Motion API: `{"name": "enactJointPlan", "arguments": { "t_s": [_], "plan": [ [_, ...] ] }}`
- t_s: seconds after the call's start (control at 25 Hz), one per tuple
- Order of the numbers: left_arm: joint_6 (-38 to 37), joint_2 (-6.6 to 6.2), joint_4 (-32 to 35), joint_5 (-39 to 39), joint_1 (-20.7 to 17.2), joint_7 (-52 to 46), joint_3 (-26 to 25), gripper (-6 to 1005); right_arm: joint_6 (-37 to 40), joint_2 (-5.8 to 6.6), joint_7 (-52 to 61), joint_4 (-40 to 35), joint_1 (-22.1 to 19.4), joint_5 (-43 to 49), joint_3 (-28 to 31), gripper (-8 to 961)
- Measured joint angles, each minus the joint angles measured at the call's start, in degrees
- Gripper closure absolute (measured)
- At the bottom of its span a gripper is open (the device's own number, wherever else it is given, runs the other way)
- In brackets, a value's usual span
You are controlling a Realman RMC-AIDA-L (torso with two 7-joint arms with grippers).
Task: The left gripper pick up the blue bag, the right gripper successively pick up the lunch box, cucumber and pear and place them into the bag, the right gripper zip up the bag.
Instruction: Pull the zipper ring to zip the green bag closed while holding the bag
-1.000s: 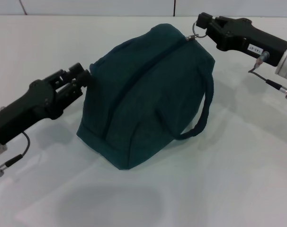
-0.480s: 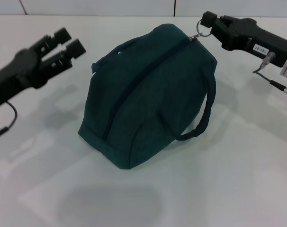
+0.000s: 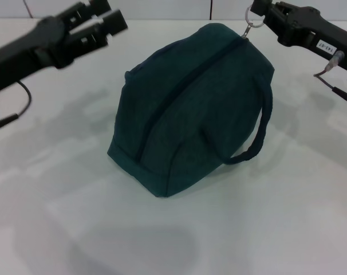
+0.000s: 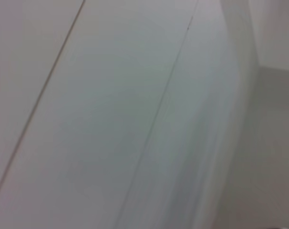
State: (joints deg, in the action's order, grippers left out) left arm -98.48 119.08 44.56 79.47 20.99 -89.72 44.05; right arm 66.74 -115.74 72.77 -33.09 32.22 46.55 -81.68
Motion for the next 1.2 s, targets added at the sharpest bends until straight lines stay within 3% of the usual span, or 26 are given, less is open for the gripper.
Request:
{"name": "enactJointPlan", "arguments": {
  "t_s": [0.16, 0.24, 0.28, 0.36, 0.48, 0.56, 0.6, 0.64, 0.76, 0.84, 1.0, 1.08, 1.2],
  "plan": [
    [4.81, -0.92, 6.59, 1.96, 0.45, -4.92, -0.3, 124, 0.19, 0.0, -0.27, 0.27, 0.12, -0.01, 0.34, 937],
    [4.81, -0.92, 6.59, 1.96, 0.45, -4.92, -0.3, 124, 0.19, 0.0, -0.27, 0.27, 0.12, -0.01, 0.34, 936],
    [10.01, -3.1, 11.81, 5.28, 2.3, -8.84, -0.29, 124, 0.29, -0.01, -0.55, 0.48, 0.29, -0.03, 0.39, 936],
    [11.69, -4.8, 12.9, 6.79, 3.91, -12.31, -0.3, 124, 0.33, -0.02, -0.74, 0.48, 0.33, -0.04, 0.39, 936],
    [12.34, -8.32, 13.75, 10.77, 7.56, -19.73, -0.26, 125, 0.42, -0.02, -0.81, 0.49, 0.34, -0.23, 0.39, 936],
    [12.07, -9.64, 15.99, 14.61, 9.53, -23.16, 0.02, 125, 0.5, -0.02, -0.38, 0.64, 0.37, -1.04, 0.39, 936],
    [12.07, -9.64, 15.99, 14.61, 9.53, -23.16, 0.02, 125, 0.53, -0.02, -0.21, 0.73, 0.41, -1.45, 0.39, 936],
    [11.53, -9.23, 20.91, 19.03, 10.54, -25.74, 0.68, 125, 0.76, -0.05, 0.02, 0.85, 0.5, -2.03, 0.37, 936],
    [11.0, -7.09, 27.84, 22.35, 10.62, -28.17, 2.91, 125, 1.52, -0.09, 0.09, 0.94, 0.65, -2.41, 0.36, 937],
    [10.88, -5.28, 34.78, 25.05, 10.35, -32.07, 6.79, 125, 1.64, -0.1, 0.1, 1.06, 0.65, -2.44, 0.37, 937],
    [10.54, -4.16, 46.76, 34.22, 10.11, -45.7, 16.8, 126, 1.69, -0.17, 0.0, 1.93, 0.65, -2.52, 0.39, 937],
    [10.28, -3.63, 50.3, 37.32, 9.9, -50.67, 19.72, 126, 1.75, -0.18, -0.02, 2.37, 0.65, -2.75, 0.39, 937],
    [9.64, -1.47, 54.43, 38.63, 8.06, -55.05, 21.56, 126, 1.89, -0.19, -0.07, 2.76, 0.52, -3.12, 0.38, 937]
  ]
}}
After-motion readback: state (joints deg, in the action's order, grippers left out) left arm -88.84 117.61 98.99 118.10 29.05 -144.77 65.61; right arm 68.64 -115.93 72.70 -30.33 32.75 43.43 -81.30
